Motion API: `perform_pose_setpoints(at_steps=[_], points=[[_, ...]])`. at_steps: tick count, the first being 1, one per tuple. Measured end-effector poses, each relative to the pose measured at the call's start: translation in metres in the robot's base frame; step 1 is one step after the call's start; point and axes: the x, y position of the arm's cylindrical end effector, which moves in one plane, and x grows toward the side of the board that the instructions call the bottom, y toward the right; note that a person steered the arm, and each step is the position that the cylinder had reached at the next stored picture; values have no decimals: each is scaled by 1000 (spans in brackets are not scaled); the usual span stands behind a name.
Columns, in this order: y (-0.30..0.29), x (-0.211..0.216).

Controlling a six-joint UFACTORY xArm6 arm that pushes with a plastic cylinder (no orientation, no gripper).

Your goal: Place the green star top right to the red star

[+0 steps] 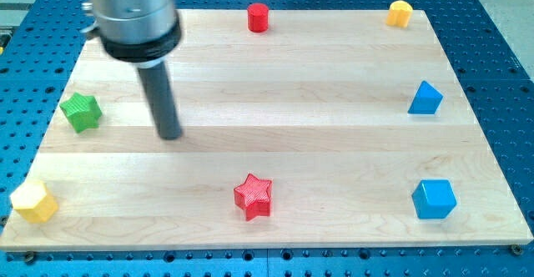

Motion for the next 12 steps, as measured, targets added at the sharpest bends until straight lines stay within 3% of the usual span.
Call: perform_pose_setpoints(at_steps=[1,2,3,4,5,7,9,10,11,12], points=[[-60,28],[-124,12],[-149,6],[-125,-23],[-60,-39],[-45,-31],[-88,-81],[-29,-83],[24,-16],[58,18]])
